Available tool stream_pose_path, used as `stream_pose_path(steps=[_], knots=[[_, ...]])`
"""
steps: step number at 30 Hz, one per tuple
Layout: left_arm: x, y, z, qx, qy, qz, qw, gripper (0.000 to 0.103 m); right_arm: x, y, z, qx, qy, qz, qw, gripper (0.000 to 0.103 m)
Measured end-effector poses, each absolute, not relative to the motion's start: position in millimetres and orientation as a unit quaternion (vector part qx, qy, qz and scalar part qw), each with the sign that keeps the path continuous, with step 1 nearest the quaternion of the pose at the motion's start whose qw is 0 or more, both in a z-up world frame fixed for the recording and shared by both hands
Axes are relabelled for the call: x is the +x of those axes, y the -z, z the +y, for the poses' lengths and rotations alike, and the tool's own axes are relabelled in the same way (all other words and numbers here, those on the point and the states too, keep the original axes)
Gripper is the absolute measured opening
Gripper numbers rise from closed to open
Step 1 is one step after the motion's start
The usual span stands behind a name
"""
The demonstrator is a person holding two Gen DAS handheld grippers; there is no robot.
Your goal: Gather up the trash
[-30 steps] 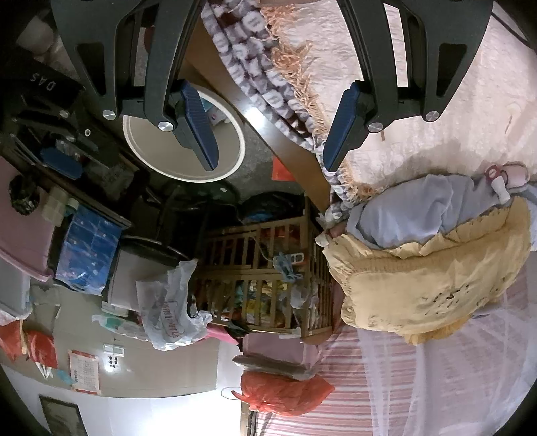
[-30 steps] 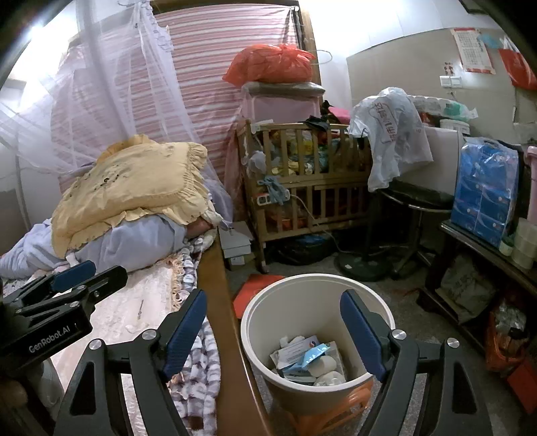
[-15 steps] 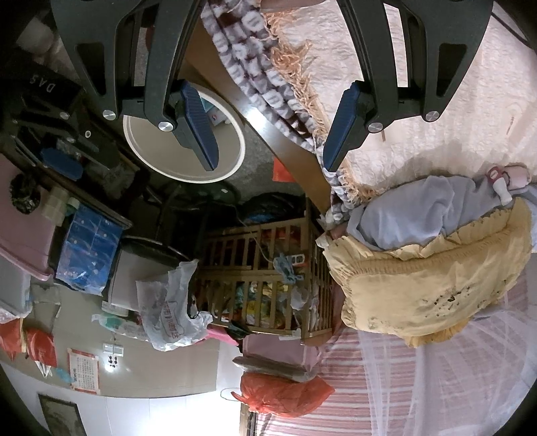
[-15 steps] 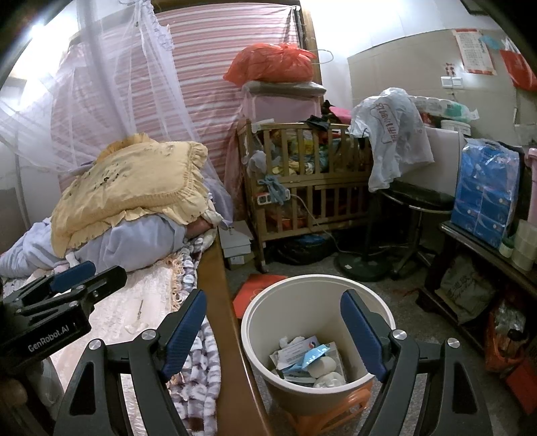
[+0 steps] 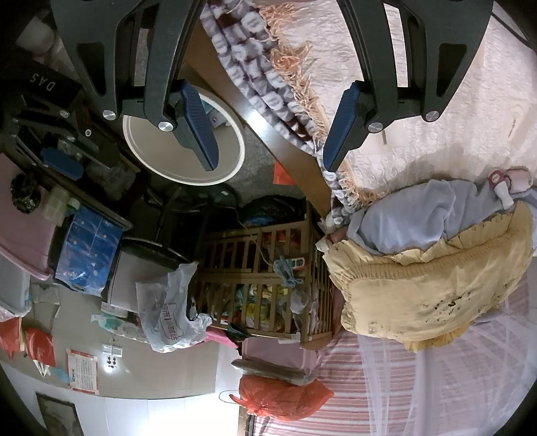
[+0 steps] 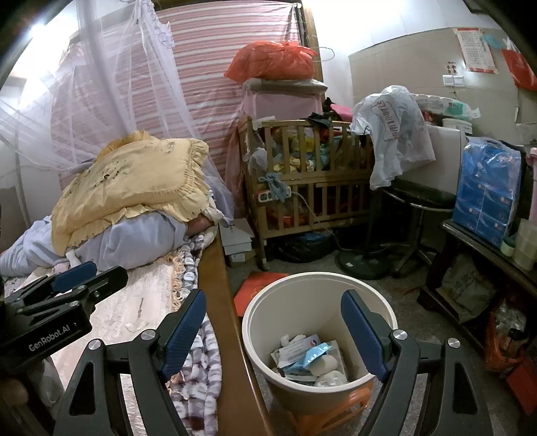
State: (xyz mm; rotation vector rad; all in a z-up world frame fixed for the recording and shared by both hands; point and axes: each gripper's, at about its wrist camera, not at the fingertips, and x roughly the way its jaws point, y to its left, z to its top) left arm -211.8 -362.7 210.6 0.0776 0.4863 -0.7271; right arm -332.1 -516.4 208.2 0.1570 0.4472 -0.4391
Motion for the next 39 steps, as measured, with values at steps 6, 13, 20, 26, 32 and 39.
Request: stream_pose_path(steps=[6,13,20,26,32,39], knots=[[-211.7,-210.9,-362.7,0.039,0.352,0.235,0.905,0.064,-331.4,-206.4,-518.0,0.078,0.215,0.221,0.948,0.081],[-211.6,-210.2,-362.8,0.038,0.352,0.237,0.905,0.064,-331.8,-203.6,-518.9,0.080,0.215,0.224,0.947,0.081],[-212.6,-209.9,-363.5,0.038,0.351,0.237,0.905,0.064,-333.8,-200.4,-520.9,0.082,0.216,0.226,0.946,0.081],[-212.7,-210.2,-363.2,0.039,0.351,0.237,0.905,0.064,-333.8,-200.0,-522.5,0.083,0.217,0.226,0.946,0.081],[-212.6,-209.0,-363.0,0.041,0.352,0.237,0.905,0.064,-334.6,-199.7,-523.0,0.083,0.217,0.227,0.946,0.081],[-213.7,-207.3,-363.2,0.041,0.351,0.237,0.905,0.064,-335.5,-198.8,-523.4,0.084,0.217,0.228,0.945,0.081]])
